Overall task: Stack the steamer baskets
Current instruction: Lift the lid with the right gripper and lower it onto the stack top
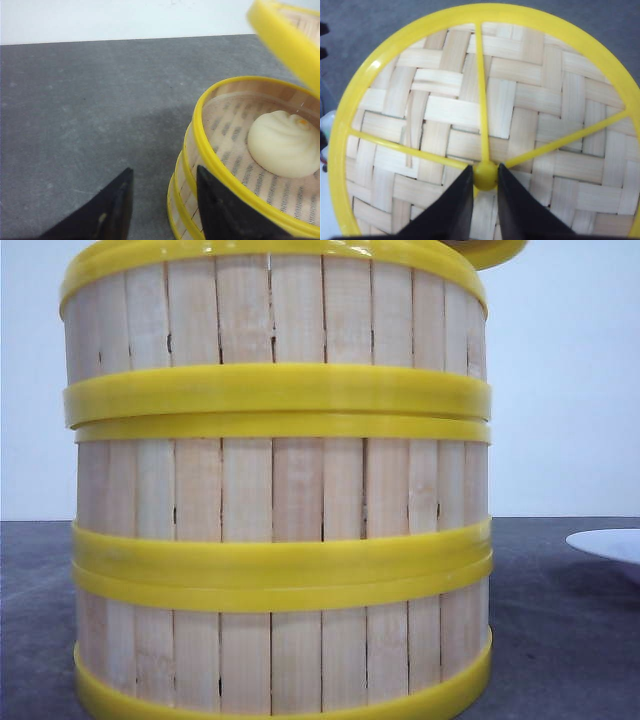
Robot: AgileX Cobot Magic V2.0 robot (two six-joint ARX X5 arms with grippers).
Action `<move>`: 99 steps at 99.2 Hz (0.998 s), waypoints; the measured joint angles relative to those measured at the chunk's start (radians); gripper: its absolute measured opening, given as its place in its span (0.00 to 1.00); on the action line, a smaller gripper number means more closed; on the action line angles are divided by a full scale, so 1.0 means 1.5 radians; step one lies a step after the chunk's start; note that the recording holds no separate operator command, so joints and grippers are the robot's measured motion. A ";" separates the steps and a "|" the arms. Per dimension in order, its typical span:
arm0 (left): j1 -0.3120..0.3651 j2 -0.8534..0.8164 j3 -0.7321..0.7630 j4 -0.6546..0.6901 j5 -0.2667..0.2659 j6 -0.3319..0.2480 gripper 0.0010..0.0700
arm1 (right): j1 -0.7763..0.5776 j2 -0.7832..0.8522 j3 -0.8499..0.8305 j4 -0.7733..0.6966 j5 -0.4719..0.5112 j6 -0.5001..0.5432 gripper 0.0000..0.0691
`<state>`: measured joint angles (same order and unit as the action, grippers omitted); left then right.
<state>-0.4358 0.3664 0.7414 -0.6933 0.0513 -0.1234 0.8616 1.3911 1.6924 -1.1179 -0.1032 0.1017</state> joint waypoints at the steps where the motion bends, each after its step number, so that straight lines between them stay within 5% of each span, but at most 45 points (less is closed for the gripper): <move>1: 0.000 0.000 0.000 0.000 0.000 0.000 0.32 | 0.002 0.002 0.000 0.000 0.000 0.000 0.08; 99: 0.000 0.000 0.000 -0.001 0.000 0.000 0.32 | 0.029 0.100 0.000 -0.004 0.000 -0.011 0.08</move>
<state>-0.4358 0.3664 0.7418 -0.6945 0.0513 -0.1234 0.9054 1.5406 1.6928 -1.1240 -0.1028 0.0856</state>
